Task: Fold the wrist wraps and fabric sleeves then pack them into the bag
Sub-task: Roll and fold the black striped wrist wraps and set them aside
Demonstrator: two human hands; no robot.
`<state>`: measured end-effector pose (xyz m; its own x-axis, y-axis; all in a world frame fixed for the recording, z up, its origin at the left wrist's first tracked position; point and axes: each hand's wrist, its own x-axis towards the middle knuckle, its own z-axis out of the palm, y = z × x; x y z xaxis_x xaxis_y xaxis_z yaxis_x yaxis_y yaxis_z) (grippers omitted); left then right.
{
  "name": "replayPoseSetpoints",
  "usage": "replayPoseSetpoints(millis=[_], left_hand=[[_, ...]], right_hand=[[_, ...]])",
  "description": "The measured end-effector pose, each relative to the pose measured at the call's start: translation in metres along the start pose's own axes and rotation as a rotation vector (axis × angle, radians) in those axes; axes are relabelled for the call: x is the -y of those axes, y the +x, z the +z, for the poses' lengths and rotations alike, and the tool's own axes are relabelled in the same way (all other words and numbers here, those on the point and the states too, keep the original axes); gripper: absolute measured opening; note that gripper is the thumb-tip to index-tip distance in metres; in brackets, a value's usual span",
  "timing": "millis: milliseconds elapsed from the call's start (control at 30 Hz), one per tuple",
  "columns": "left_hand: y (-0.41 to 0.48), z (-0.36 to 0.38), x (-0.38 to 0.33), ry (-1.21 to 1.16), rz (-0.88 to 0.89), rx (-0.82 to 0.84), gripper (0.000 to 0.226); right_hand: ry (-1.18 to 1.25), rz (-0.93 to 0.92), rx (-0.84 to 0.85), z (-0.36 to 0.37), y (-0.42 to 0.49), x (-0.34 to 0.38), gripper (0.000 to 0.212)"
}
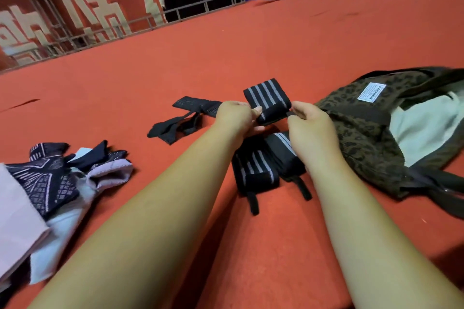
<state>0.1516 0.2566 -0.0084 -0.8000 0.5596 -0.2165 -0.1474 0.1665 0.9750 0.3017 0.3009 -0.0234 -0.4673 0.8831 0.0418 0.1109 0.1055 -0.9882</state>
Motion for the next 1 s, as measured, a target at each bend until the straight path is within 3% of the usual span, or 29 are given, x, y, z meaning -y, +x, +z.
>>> replayPoseSetpoints(millis=[167,300,367,567,767,867,1000], left_hand=[[0.017,0.005,0.006,0.160,-0.076,-0.052,0.018],[0.023,0.002,0.019,0.739,0.057,-0.113,0.032],[0.023,0.004,0.020,0.859,0.128,-0.134,0.036],[0.013,-0.014,0.013,0.780,0.256,-0.236,0.014],[0.021,-0.081,0.027,0.848,0.263,-0.338,0.021],[0.033,-0.120,0.044,1.008,0.208,-0.346,0.041],[0.038,-0.148,0.061,1.198,0.180,-0.325,0.039]], right_hand=[[-0.036,0.009,-0.027,0.003,0.011,-0.008,0.050],[-0.098,-0.008,-0.019,0.010,0.011,-0.012,0.042],[-0.128,-0.029,-0.022,0.012,0.010,-0.011,0.039],[-0.124,-0.115,-0.038,0.022,-0.002,-0.001,0.040],[-0.109,-0.174,0.070,0.045,-0.017,0.008,0.041],[-0.079,-0.180,0.159,0.060,-0.025,0.012,0.039],[-0.086,-0.181,0.217,0.077,-0.030,0.014,0.038]])
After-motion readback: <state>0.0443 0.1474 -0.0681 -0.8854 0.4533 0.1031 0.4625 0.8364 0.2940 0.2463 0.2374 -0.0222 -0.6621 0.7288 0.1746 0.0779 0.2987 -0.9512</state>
